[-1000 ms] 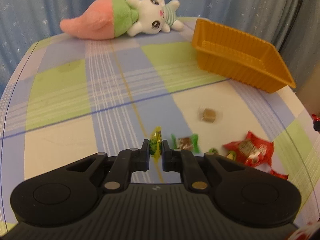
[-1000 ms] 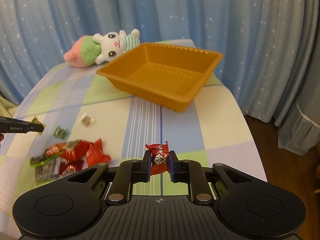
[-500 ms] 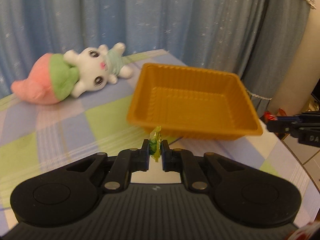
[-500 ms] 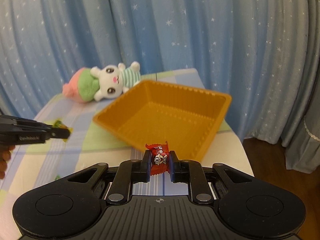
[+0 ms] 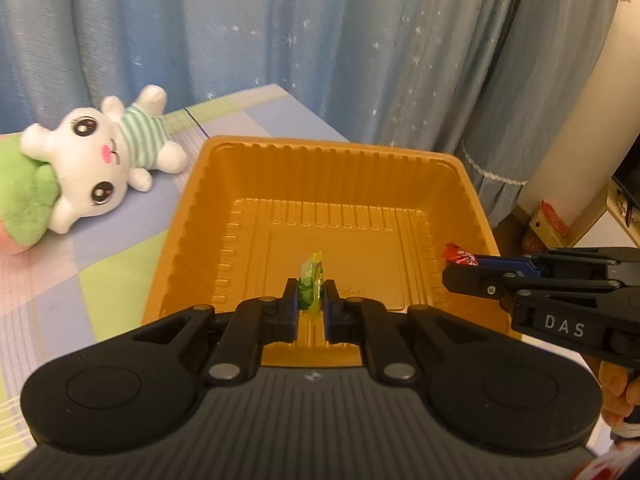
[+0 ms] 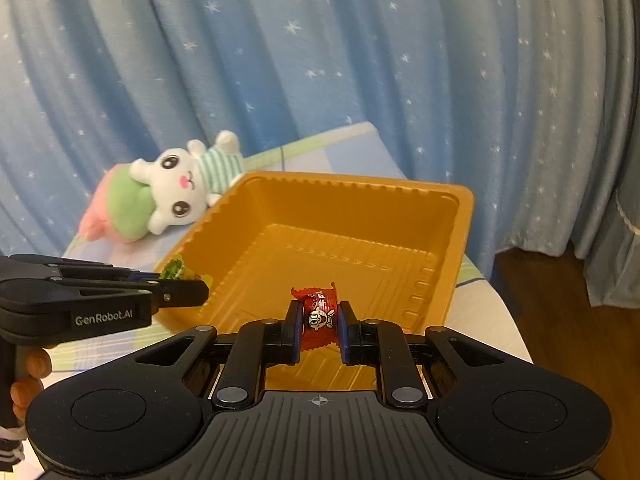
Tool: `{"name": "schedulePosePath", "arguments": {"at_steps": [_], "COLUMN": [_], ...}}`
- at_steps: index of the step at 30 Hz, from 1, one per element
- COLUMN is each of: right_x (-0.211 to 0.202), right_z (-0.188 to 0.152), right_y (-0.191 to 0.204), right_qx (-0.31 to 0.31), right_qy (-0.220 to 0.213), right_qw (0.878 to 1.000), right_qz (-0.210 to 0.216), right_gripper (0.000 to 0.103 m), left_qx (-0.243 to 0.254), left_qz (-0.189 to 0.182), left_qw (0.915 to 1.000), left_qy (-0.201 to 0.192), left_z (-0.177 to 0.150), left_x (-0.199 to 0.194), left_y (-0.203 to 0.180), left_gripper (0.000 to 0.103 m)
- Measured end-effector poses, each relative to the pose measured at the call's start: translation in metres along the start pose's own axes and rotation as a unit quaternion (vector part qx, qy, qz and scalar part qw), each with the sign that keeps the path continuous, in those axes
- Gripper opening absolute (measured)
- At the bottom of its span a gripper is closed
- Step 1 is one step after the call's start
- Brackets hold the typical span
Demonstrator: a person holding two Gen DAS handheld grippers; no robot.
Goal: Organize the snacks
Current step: 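Carry both candies over the orange tray and open both grippers to drop them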
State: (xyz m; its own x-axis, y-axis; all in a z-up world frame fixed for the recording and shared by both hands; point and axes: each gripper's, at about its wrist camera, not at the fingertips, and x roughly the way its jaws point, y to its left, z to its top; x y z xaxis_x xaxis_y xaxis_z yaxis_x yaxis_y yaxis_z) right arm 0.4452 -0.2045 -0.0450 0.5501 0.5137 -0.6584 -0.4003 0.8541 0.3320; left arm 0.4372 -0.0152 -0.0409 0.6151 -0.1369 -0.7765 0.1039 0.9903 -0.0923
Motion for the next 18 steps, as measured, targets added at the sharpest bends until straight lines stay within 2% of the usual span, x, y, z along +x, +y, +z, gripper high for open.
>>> {"name": "schedulePosePath", "arguments": {"at_steps": [7, 12, 18], "right_x": [0.012, 0.015, 0.014], "right_z": [0.005, 0.007, 0.008], "right_y": [-0.013, -0.019, -0.023], "right_qx": [0.013, 0.019, 0.024], "right_qy": [0.005, 0.005, 0.004], "right_qw": [1.000, 1.000, 1.000], "right_qz": [-0.008, -0.010, -0.007], "right_gripper": [0.018, 0.018, 0.018], "left_qx": [0.007, 0.006, -0.004], "left_qz": [-0.003, -0.002, 0.000], "left_qw": [0.9999, 0.9999, 1.0000], "left_qy": [0.016, 0.012, 0.004], "left_z": [0.011, 0.017, 0.022], "left_x": [0.025, 0.032, 0.027], "left_y": [-0.008, -0.011, -0.007], "left_gripper": [0.011, 0.011, 0.021]}}
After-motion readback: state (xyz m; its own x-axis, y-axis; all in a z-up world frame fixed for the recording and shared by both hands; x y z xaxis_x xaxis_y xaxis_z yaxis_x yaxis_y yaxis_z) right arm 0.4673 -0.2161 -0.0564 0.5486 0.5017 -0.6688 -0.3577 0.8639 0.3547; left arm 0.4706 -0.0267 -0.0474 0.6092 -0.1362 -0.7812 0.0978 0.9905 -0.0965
